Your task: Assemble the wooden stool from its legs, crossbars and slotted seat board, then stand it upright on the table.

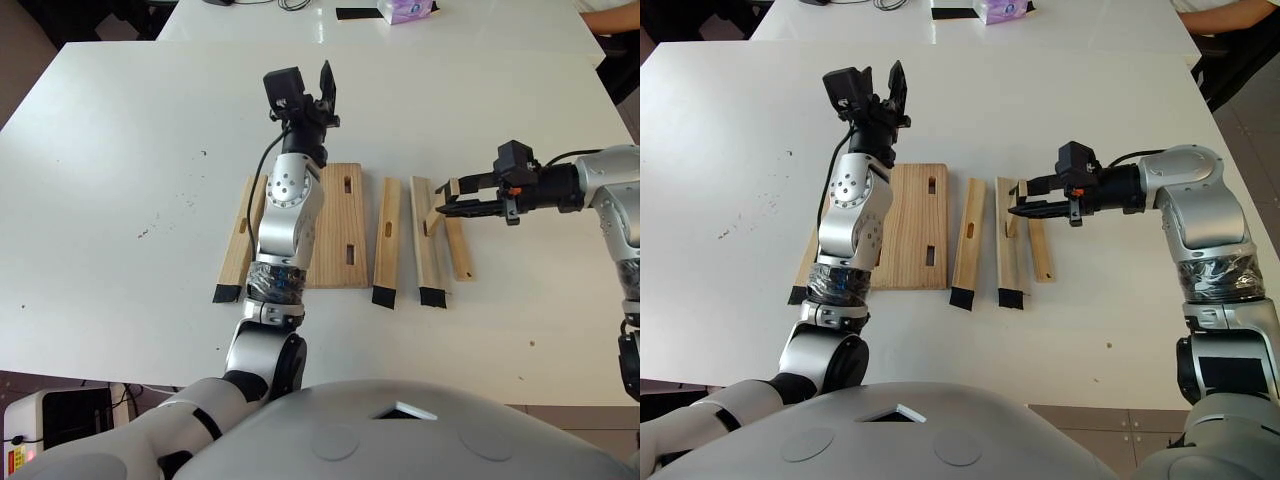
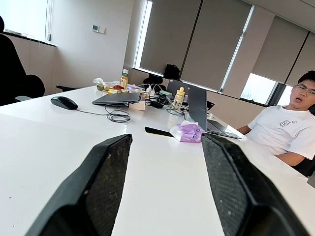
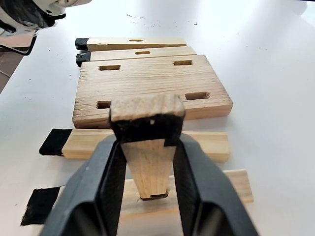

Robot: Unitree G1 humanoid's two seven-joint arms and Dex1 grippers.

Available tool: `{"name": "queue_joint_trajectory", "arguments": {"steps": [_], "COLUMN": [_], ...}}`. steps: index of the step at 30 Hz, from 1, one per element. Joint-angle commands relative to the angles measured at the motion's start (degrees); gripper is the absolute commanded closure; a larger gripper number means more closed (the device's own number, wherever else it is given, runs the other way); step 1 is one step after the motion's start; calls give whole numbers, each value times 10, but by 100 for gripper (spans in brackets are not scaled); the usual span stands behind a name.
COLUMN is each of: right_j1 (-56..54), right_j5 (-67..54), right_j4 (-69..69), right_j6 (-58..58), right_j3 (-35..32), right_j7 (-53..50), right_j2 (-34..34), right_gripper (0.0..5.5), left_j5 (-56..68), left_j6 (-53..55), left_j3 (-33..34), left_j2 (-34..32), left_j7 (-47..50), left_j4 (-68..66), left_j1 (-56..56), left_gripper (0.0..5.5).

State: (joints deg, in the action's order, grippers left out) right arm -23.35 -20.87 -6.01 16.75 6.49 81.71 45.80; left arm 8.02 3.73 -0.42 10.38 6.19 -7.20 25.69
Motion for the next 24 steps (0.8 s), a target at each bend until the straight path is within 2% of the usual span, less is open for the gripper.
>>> {"name": "queue_joint_trajectory", "arguments": {"steps": [1, 24], "right_j1": [-13, 15], "right_j5": [16, 40], "right_j4": [-19, -38], "right_j6": [-18, -27], "right_j3": [2, 23], "right_j7": [-10, -14], "right_j2": [-8, -11], "right_gripper": [419, 419], "left_j5": [2, 8], "left_j6": [2, 2], "left_j3": [2, 5], "left_j2": [5, 10], "left_j7": [-5, -4], "left_j4": [-11, -8], "left_j1": [8, 9], "left_gripper": [289, 289]}}
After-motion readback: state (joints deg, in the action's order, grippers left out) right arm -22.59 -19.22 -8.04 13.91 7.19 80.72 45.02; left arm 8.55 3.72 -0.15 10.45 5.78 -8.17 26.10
